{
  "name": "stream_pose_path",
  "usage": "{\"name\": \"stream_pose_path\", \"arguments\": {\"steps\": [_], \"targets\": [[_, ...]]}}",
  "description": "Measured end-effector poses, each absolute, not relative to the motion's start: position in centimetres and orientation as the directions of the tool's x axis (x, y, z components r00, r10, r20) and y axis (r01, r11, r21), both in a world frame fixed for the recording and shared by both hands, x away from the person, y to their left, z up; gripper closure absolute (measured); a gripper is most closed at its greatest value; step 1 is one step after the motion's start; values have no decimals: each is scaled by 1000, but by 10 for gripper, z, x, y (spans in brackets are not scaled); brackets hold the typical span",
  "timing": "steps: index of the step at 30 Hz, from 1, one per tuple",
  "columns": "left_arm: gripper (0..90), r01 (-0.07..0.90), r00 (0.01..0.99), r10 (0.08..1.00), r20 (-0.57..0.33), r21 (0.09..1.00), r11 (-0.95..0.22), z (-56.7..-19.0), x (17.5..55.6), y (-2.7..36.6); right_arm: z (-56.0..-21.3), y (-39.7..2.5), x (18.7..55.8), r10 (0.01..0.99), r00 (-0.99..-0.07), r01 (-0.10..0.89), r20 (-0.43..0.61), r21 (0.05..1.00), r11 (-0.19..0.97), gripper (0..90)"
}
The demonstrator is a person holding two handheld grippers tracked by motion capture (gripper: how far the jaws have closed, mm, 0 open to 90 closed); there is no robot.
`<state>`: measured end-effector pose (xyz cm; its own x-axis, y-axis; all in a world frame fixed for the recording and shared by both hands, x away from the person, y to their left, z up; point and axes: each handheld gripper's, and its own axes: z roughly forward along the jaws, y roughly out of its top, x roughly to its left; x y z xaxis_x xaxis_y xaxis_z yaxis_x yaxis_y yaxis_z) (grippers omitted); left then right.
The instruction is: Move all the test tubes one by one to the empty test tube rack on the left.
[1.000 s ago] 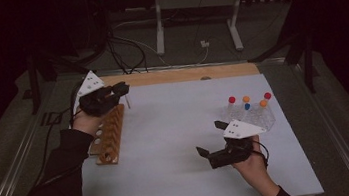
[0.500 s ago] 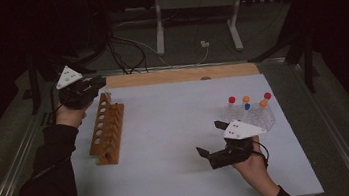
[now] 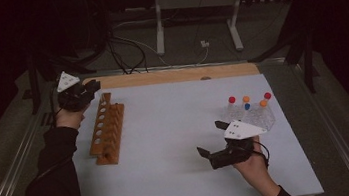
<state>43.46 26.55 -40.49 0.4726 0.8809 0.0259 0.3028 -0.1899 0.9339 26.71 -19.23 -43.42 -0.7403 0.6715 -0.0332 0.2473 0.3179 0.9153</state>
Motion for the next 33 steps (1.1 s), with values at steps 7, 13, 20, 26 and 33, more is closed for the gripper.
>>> {"name": "stream_pose_path", "arguments": {"steps": [7, 13, 20, 26, 33], "targets": [[773, 329, 464, 886, 17, 925, -191, -422, 435, 268, -435, -191, 266, 668, -743, 230, -47, 919, 321, 0], [772, 349, 458, 889, -11, 922, -169, -435, 435, 270, -435, -193, 266, 656, -751, 178, -71, 936, 305, 0], [773, 363, 454, 891, -9, 915, -176, -447, 437, 269, -434, -194, 264, 654, -751, 140, -94, 945, 297, 0], [772, 371, 451, 893, -15, 913, -172, -453, 438, 269, -434, -193, 263, 650, -752, 123, -111, 945, 304, 0], [771, 379, 454, 891, -5, 906, -188, -456, 438, 268, -434, -192, 263, 637, -763, 120, -112, 944, 309, 0]]}}
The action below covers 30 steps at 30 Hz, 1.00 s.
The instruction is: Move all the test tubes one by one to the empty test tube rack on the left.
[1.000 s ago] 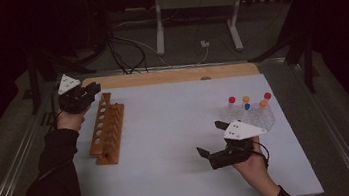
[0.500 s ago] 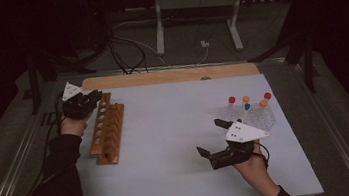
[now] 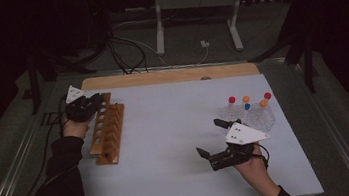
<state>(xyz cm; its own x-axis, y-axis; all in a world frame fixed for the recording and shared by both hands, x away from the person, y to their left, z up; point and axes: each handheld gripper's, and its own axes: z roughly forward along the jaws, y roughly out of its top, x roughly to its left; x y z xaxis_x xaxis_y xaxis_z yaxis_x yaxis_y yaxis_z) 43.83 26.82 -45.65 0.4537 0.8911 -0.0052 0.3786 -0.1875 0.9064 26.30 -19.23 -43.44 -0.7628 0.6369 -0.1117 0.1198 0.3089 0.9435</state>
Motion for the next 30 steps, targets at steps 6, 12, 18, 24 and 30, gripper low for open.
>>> {"name": "stream_pose_path", "arguments": {"steps": [6, 12, 18, 24, 30], "targets": [[763, 385, 459, 888, -7, 903, -192, -456, 438, 268, -434, -194, 265, 638, -767, 165, -62, 942, 291, 0], [642, 393, 479, 877, -41, 903, -173, -451, 436, 269, -431, -198, 265, 644, -764, 181, -39, 945, 272, 0], [353, 349, 495, 867, -55, 927, -140, -433, 417, 268, -428, -200, 263, 665, -745, 179, -40, 949, 258, 0], [165, 332, 574, 815, -73, 931, -151, -419, 389, 260, -423, -209, 266, 698, -715, 184, -41, 952, 245, 0], [31, 329, 655, 752, -79, 925, -189, -415, 359, 241, -421, -225, 272, 757, -652, 215, -33, 950, 227, 0]]}}
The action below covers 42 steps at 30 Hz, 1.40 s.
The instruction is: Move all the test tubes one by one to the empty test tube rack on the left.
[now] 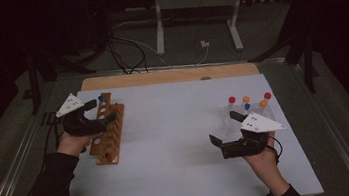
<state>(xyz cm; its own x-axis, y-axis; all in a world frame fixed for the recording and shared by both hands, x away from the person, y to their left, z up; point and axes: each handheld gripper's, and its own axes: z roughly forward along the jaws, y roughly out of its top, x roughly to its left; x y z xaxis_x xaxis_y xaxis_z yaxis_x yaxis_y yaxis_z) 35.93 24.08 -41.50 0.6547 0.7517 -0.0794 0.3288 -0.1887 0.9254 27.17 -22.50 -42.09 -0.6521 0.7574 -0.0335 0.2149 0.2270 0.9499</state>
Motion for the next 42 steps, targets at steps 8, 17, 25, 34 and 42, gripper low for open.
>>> {"name": "stream_pose_path", "arguments": {"steps": [8, 17, 25, 34, 42], "targets": [[16, 300, 748, 658, -91, 930, -213, -421, 326, 211, -424, -241, 282, 844, -535, 261, -40, 942, 210, 0], [16, 281, 805, 586, -92, 929, -239, -426, 304, 188, -434, -263, 292, 902, -430, 301, -41, 935, 186, 49], [16, 274, 823, 561, -86, 926, -259, -429, 298, 180, -445, -275, 304, 935, -352, 381, -45, 906, 187, 154], [16, 275, 830, 550, -89, 924, -265, -432, 296, 176, -455, -284, 316, 950, -310, 455, -28, 873, 174, 338], [16, 271, 834, 545, -89, 926, -264, -431, 295, 176, -462, -291, 327, 965, -263, 517, -7, 843, 147, 457]]}}
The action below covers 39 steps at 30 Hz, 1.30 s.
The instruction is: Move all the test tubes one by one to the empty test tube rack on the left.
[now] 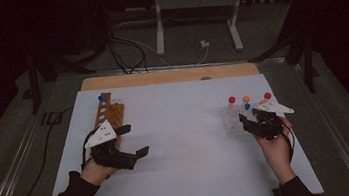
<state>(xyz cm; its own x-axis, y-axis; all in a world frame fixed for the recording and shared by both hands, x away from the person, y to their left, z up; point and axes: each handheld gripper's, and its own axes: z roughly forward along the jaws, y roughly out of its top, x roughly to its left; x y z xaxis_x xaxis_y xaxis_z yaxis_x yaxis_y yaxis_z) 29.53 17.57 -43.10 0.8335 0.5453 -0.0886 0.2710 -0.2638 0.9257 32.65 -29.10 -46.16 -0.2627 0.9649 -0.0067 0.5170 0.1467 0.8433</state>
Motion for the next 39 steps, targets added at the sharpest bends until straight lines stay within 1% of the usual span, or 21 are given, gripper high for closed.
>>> {"name": "stream_pose_path", "arguments": {"steps": [5, 6, 7, 8, 10, 11, 16, 19, 20, 21, 22, 28, 39], "targets": [[16, 271, 833, 546, -90, 927, -261, -431, 295, 176, -465, -291, 334, 967, -255, 540, 0, 829, 143, 509], [16, 271, 832, 548, -89, 926, -261, -431, 295, 176, -467, -292, 338, 968, -251, 555, 17, 822, 130, 536], [16, 272, 831, 549, -89, 926, -261, -431, 295, 176, -467, -292, 338, 968, -251, 555, 17, 822, 130, 536], [16, 273, 832, 548, -91, 926, -261, -432, 296, 176, -467, -293, 339, 968, -250, 555, 24, 822, 123, 567], [16, 274, 831, 549, -89, 924, -265, -433, 296, 176, -467, -294, 340, 968, -248, 558, 32, 822, 116, 592], [16, 276, 833, 546, -92, 924, -265, -433, 296, 176, -467, -295, 341, 970, -243, 557, 29, 822, 115, 613], [16, 278, 830, 550, -89, 922, -270, -434, 297, 176, -468, -295, 345, 973, -230, 575, 30, 811, 111, 658], [16, 279, 830, 551, -89, 921, -271, -435, 297, 176, -468, -294, 347, 973, -230, 574, 32, 812, 109, 711], [16, 279, 829, 552, -87, 921, -273, -435, 297, 176, -468, -294, 347, 973, -230, 574, 32, 812, 109, 711], [16, 277, 831, 550, -87, 921, -274, -435, 297, 176, -468, -295, 347, 974, -224, 571, 21, 813, 114, 751], [16, 277, 831, 550, -87, 921, -274, -435, 297, 176, -468, -295, 347, 975, -221, 571, 19, 813, 114, 760], [16, 280, 832, 547, -92, 921, -272, -436, 297, 177, -464, -295, 345, 975, -224, 553, 5, 824, 123, 768], [16, 281, 835, 543, -93, 920, -274, -435, 297, 177, -443, -295, 331, 973, -231, 489, -23, 862, 136, 770]]}}
